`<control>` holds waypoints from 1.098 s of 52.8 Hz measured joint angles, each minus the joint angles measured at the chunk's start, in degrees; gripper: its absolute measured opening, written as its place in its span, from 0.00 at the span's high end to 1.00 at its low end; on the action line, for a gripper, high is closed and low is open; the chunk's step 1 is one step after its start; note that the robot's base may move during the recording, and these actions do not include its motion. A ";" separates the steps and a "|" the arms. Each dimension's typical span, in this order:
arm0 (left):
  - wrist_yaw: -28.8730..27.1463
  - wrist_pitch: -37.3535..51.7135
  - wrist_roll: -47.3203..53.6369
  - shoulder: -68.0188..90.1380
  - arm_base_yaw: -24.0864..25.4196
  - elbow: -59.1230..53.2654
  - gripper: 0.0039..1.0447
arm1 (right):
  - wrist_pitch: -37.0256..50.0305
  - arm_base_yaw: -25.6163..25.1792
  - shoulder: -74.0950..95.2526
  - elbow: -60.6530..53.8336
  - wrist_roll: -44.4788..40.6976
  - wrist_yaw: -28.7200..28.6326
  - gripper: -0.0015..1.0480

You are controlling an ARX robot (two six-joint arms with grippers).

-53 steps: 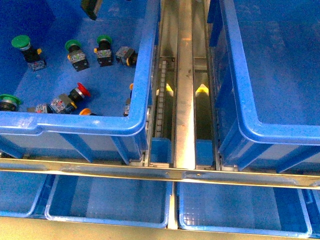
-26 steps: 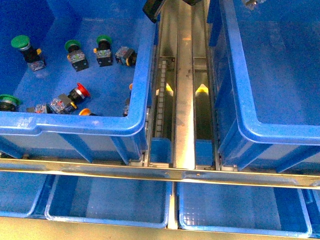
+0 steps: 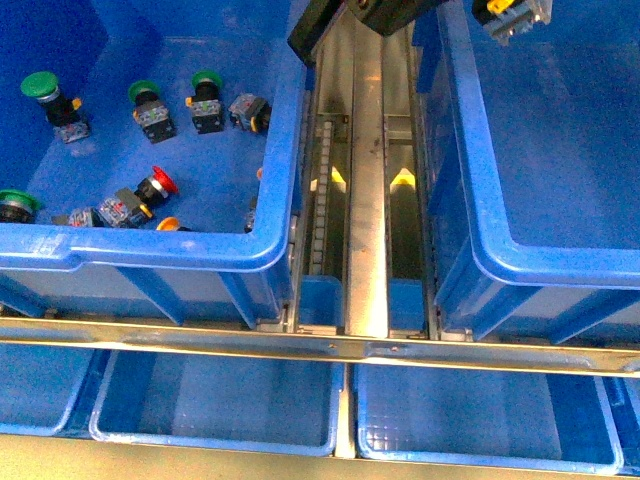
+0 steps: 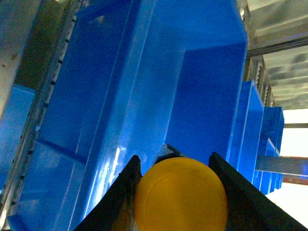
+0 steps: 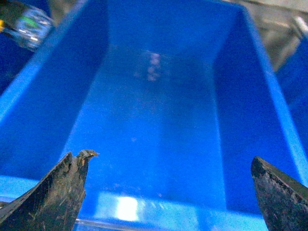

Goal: Pick red and yellow buttons and place in box

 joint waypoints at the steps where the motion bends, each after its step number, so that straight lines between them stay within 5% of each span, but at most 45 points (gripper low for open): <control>1: 0.02 0.00 0.04 0.00 -0.11 -0.20 0.68 | 1.53 0.57 1.64 0.28 -0.63 -0.28 0.06; 17: -0.44 -0.87 1.07 -0.33 -0.72 -1.18 0.68 | 28.00 6.78 30.10 5.42 -10.03 -6.47 0.06; 36: -1.57 -2.03 2.19 -0.39 -2.73 -1.07 0.68 | 33.42 12.94 40.11 8.81 -17.29 -17.16 0.06; 58: -2.36 -3.06 2.54 -1.01 -3.67 -0.44 0.68 | 40.00 8.48 51.54 13.94 -26.32 -21.75 0.06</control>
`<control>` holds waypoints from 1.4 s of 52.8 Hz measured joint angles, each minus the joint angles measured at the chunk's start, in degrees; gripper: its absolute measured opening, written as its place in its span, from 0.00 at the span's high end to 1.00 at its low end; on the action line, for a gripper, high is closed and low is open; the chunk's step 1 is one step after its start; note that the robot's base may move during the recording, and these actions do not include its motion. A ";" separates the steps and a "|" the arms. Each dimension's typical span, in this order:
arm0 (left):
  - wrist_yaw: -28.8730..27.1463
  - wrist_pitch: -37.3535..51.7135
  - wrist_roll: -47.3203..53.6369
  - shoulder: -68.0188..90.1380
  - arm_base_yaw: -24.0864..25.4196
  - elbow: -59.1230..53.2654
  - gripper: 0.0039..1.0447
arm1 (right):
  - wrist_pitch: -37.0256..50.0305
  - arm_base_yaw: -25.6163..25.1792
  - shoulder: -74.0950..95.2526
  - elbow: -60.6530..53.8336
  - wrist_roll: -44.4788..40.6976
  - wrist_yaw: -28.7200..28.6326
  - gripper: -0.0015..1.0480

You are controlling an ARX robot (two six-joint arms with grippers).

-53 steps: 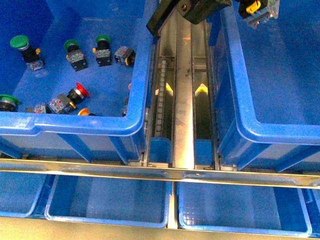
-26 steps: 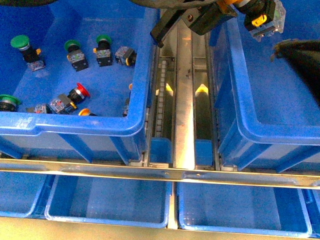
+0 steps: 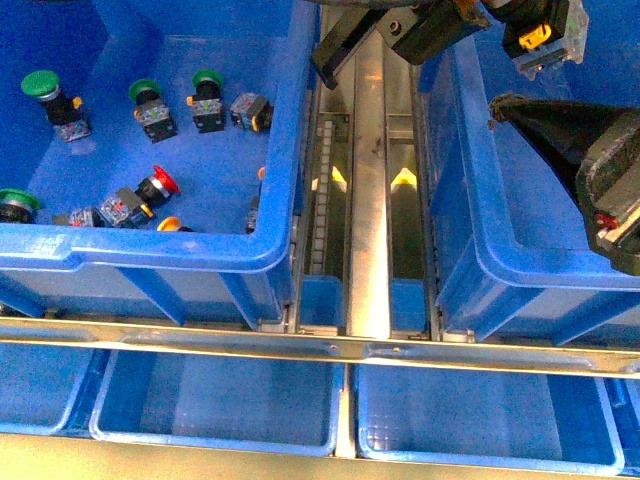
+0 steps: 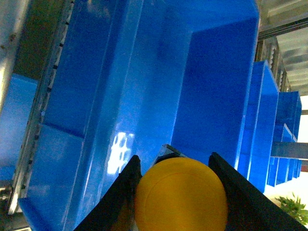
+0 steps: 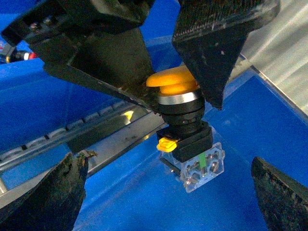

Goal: Pick red and yellow buttons and place in box

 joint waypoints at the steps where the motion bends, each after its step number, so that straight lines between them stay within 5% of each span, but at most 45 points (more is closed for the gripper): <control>1: -0.02 0.00 0.00 -0.04 -0.04 0.00 0.68 | 0.00 -0.17 0.42 0.35 -0.33 -0.17 0.06; 62: 0.96 -0.46 0.31 -0.37 -0.11 1.79 0.68 | 2.89 -4.28 11.67 9.35 -4.76 -1.31 0.06; 74: 0.94 -0.48 0.28 -0.28 -0.02 1.84 0.68 | 2.64 -4.17 11.43 9.40 -4.72 -1.51 0.33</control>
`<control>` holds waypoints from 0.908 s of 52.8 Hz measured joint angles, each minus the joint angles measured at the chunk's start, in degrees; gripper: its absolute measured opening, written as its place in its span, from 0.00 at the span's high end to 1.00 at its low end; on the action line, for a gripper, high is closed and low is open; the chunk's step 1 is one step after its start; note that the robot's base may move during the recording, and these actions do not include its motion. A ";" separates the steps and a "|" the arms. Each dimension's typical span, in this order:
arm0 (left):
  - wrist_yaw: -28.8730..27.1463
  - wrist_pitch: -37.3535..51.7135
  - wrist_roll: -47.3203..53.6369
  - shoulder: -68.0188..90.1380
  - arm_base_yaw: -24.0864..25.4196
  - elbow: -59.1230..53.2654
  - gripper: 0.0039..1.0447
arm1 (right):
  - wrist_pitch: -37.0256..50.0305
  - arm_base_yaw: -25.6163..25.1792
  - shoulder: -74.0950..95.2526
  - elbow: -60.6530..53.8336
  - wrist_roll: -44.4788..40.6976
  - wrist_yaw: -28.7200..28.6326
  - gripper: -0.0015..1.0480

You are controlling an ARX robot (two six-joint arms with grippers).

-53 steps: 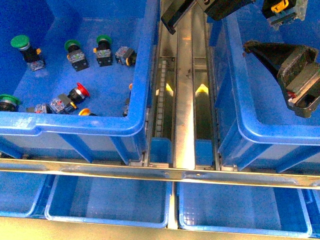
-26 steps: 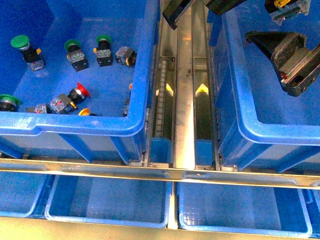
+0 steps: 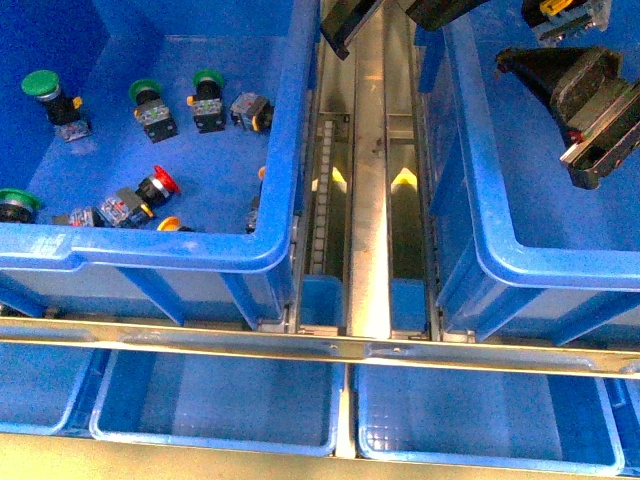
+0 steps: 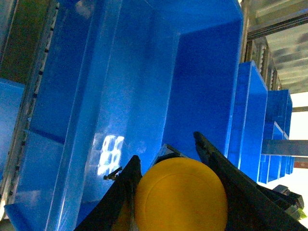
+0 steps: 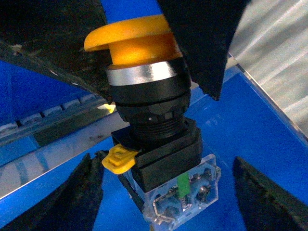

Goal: Pick red and yellow buttons and place in box

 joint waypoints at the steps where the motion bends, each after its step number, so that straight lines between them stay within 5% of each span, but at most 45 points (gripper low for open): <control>1: 0.00 0.00 0.00 0.02 0.00 0.02 0.68 | 0.00 0.00 -0.09 0.02 0.00 0.00 0.36; 8: -0.17 0.00 0.15 0.17 0.02 0.50 0.68 | 0.00 -0.07 -0.55 0.07 -0.04 -0.48 0.60; 23: -0.57 0.02 2.56 0.83 -0.02 1.07 0.67 | -0.17 -0.52 -0.87 -0.39 0.00 -1.27 0.63; 44: -4.72 1.40 2.54 1.05 -0.79 0.94 0.08 | -0.20 -0.44 -1.81 -1.25 -0.13 -1.22 0.70; 48: -5.16 1.46 3.30 1.01 -0.83 0.94 0.07 | -0.20 -0.31 -1.81 -1.36 -0.17 -1.27 0.70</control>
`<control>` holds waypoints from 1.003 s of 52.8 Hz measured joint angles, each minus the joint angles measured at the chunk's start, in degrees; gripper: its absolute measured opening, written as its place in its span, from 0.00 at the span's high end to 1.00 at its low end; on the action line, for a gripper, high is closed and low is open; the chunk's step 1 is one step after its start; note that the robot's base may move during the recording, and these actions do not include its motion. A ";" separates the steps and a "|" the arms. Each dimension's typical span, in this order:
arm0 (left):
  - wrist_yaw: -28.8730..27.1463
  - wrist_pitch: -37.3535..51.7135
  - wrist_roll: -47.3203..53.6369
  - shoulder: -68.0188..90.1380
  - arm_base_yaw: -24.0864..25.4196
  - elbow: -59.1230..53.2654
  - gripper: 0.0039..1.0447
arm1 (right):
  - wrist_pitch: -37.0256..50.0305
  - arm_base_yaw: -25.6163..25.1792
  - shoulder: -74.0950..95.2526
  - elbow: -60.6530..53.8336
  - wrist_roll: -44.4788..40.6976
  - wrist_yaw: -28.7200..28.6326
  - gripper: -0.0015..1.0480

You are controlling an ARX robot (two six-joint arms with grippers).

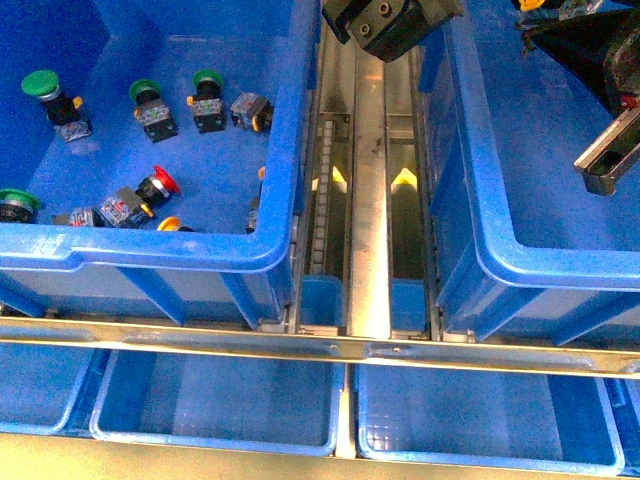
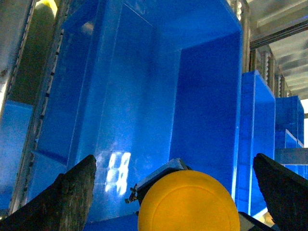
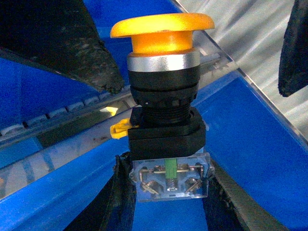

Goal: Pick red and yellow buttons and place in box

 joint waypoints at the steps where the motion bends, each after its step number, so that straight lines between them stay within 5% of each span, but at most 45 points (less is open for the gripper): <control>1: -0.13 0.15 0.04 0.00 0.00 0.00 0.07 | 0.00 0.02 0.00 -0.04 -0.02 0.02 0.70; 23: -4.85 7.10 4.02 -5.68 0.66 -6.23 0.07 | -0.48 -0.13 -0.02 -0.72 -0.72 -0.24 0.70; 53: -11.80 10.38 14.67 -26.08 7.89 -37.42 0.07 | -2.58 -4.37 -0.55 -0.68 -0.35 -0.37 0.70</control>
